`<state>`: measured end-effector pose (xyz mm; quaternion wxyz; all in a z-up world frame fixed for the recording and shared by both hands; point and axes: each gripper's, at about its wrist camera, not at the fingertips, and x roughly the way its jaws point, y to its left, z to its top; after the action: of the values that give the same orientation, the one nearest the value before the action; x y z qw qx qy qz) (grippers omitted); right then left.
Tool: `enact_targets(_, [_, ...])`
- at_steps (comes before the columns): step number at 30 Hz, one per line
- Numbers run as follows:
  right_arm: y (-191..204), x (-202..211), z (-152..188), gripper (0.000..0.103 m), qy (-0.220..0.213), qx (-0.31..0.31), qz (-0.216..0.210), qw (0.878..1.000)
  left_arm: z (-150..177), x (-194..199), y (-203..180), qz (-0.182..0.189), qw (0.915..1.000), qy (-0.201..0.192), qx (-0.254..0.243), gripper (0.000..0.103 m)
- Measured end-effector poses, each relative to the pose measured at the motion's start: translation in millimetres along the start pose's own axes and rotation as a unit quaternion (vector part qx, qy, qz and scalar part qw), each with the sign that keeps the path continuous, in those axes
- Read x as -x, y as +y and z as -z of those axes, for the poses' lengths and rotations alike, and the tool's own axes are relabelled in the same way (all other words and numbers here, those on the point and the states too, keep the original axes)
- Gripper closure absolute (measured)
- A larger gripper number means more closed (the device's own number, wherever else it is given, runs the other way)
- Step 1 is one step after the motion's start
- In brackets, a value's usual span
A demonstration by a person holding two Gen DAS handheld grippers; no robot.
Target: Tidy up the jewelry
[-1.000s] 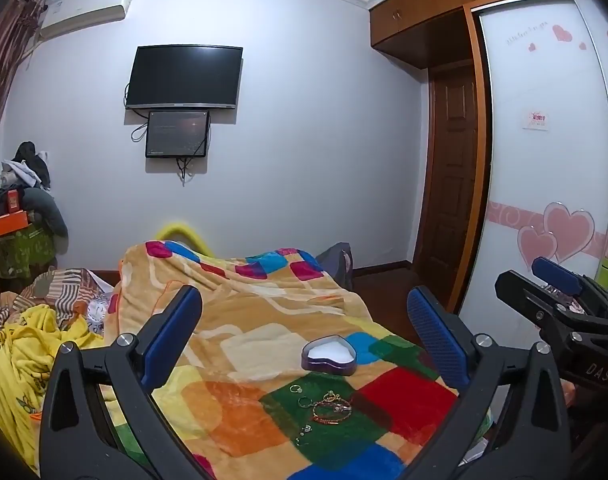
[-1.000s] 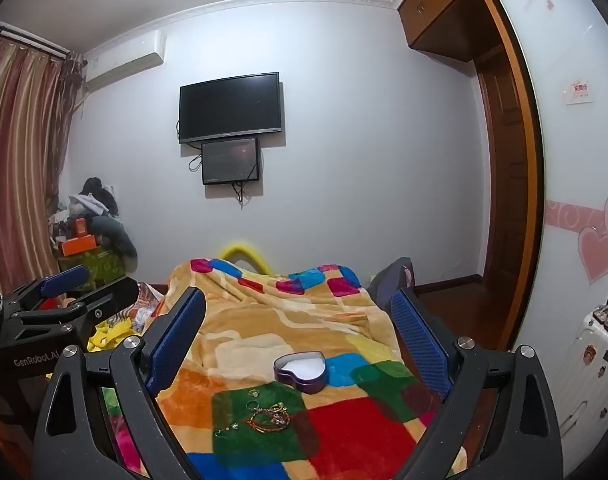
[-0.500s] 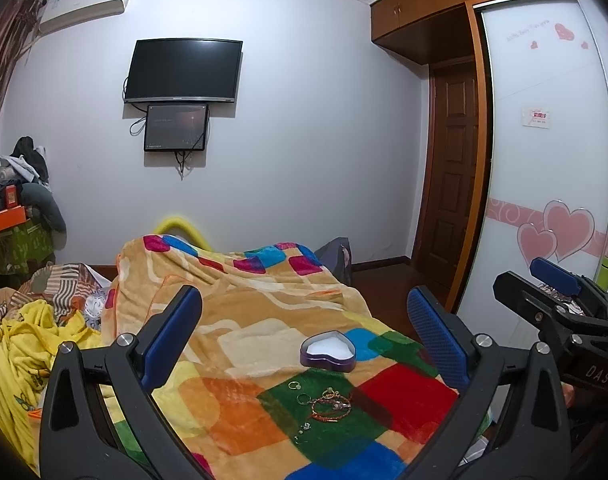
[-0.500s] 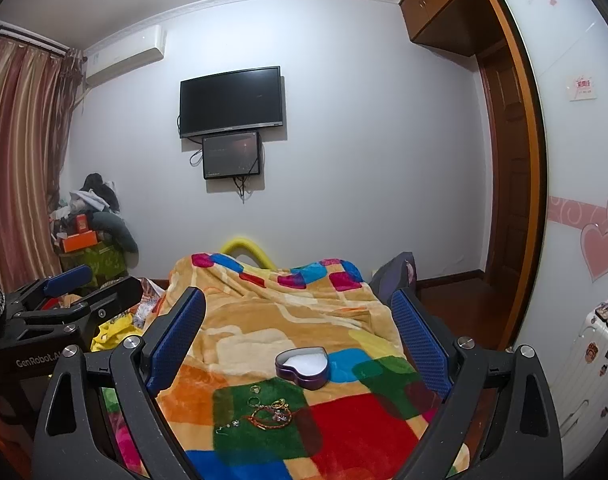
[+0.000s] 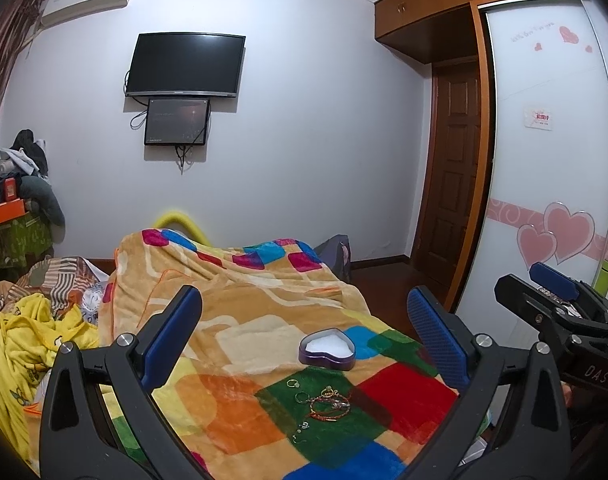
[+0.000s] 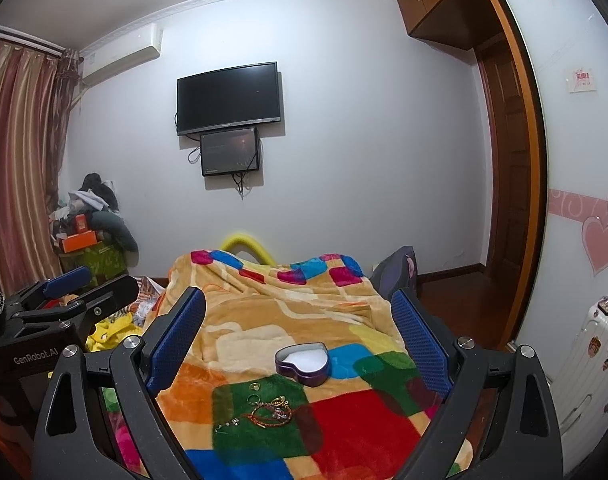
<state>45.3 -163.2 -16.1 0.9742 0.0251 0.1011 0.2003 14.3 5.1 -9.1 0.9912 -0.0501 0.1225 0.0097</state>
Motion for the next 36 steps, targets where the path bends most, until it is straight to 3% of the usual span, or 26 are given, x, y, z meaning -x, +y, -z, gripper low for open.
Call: enact_targets(36, [-2.1, -0.6, -2.0, 0.01, 0.003, -0.009, -0.004, 1.0, -1.2, -3.8, -8.6, 0.003, 1.0, 0.002, -0.006, 0.0])
